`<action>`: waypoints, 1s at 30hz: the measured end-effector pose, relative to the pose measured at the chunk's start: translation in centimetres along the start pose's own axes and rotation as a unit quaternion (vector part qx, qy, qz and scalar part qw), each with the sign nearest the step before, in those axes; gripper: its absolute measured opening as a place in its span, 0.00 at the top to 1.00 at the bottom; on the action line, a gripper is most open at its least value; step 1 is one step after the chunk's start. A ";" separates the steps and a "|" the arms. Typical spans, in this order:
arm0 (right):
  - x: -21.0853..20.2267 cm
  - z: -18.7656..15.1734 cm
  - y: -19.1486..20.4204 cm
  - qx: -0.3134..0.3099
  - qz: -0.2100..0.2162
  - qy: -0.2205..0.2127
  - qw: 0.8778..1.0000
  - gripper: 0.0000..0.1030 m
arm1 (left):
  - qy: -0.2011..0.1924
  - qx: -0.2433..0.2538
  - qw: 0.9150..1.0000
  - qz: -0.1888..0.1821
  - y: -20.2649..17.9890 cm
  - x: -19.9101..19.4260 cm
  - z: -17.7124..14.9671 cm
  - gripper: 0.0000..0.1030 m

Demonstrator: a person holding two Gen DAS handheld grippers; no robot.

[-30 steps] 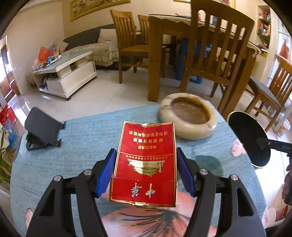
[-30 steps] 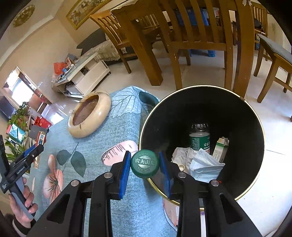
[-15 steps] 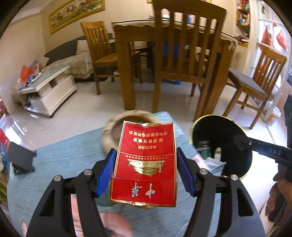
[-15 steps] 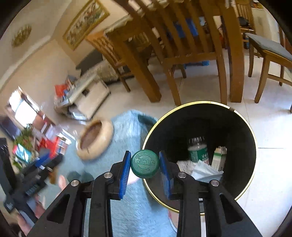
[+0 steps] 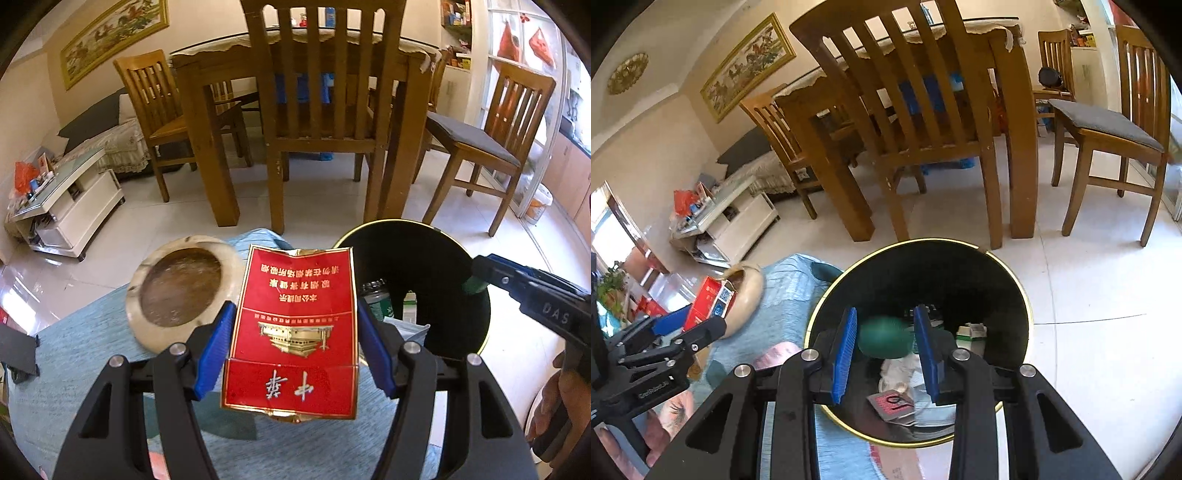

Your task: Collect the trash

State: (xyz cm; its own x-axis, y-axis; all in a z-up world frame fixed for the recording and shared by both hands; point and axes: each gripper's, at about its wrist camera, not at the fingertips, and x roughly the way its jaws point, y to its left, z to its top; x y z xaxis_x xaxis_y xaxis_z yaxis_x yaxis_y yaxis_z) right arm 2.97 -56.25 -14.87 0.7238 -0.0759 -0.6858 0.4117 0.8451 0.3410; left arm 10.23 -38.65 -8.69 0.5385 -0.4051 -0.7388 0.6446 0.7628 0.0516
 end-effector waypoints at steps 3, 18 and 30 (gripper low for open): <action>0.6 0.1 -0.5 0.001 -0.005 0.004 1.000 0.68 | -0.001 0.005 1.000 -0.006 -0.7 0.2 0.1 0.37; -2.3 0.2 -4.4 0.094 -0.027 -0.057 0.994 0.07 | -0.006 0.048 0.999 -0.020 -5.0 1.4 1.0 0.37; -4.0 -0.3 -9.5 0.197 -0.012 -0.091 0.976 0.04 | 0.022 0.070 0.995 -0.064 -9.9 4.6 2.5 0.13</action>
State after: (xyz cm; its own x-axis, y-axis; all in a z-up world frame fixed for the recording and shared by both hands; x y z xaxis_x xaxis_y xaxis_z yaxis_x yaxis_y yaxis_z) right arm -4.05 -63.78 -15.55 0.7829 -0.2155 -0.5836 0.5846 0.5755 0.5719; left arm 7.71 -49.34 -10.90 0.4255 -0.4696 -0.7736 0.7770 0.6278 0.0462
